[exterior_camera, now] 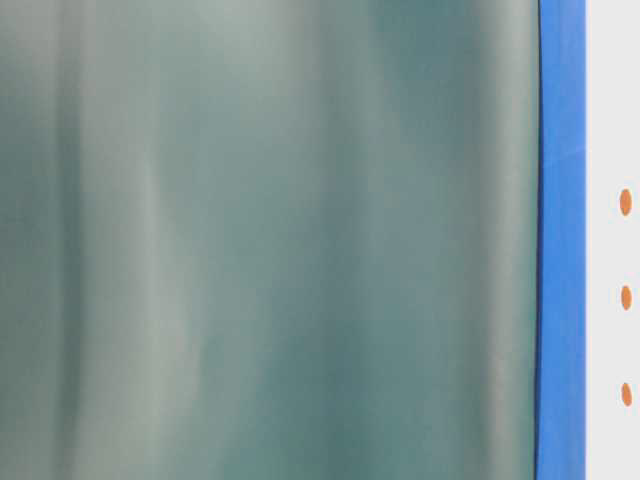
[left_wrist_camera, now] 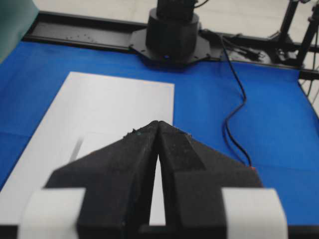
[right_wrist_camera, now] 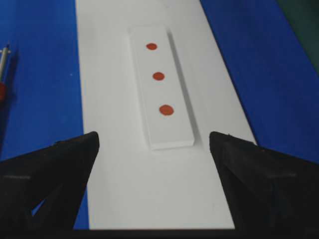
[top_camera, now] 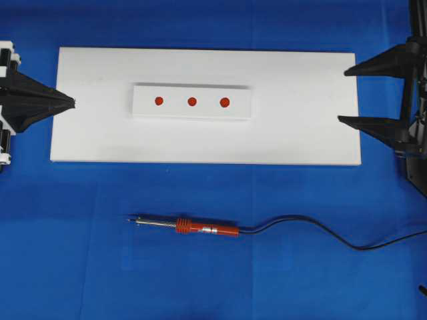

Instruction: Touch the tip of the soldering iron to the mark.

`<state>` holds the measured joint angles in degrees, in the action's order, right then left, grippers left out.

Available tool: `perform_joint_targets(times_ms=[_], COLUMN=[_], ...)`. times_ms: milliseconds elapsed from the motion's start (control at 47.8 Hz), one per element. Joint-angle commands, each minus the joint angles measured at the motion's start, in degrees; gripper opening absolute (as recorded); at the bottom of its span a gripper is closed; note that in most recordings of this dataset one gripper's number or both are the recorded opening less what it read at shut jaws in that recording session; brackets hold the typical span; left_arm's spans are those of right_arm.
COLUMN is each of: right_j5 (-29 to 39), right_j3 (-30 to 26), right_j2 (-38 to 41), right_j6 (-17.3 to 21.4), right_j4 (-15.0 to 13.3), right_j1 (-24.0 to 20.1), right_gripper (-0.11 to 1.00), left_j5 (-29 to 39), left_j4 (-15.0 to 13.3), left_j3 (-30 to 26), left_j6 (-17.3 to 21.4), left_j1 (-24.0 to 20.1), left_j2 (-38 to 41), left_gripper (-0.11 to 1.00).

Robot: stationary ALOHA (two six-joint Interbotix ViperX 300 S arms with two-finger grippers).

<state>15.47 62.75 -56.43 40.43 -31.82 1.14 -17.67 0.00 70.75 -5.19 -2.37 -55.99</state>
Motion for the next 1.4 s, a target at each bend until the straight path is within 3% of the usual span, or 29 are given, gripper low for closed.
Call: perform_joint_targets(times_ms=[0,335,1382], right_j5=[-1.67,-5.8,-5.89], right_j3=[0.88,5.36,5.71], right_j2=[-1.14,-2.46,-2.81], right_j6=[0.09,0.35,0.44], right_j4=[-0.09,-0.09,0.09], right_j1=[0.0,0.53,0.53], right_gripper=[0.87,0.87,0.87], left_j5=[-0.62,-0.7,-0.7], left_j4=[0.09,0.09,0.09], left_j3=[-0.62,-0.62,-0.18], left_j6=[-0.09,-0.09,-0.09], left_j1=[0.09,0.09,0.09], left_j2=[0.18,0.09,0.09], left_gripper=[0.0,0.0,0.0])
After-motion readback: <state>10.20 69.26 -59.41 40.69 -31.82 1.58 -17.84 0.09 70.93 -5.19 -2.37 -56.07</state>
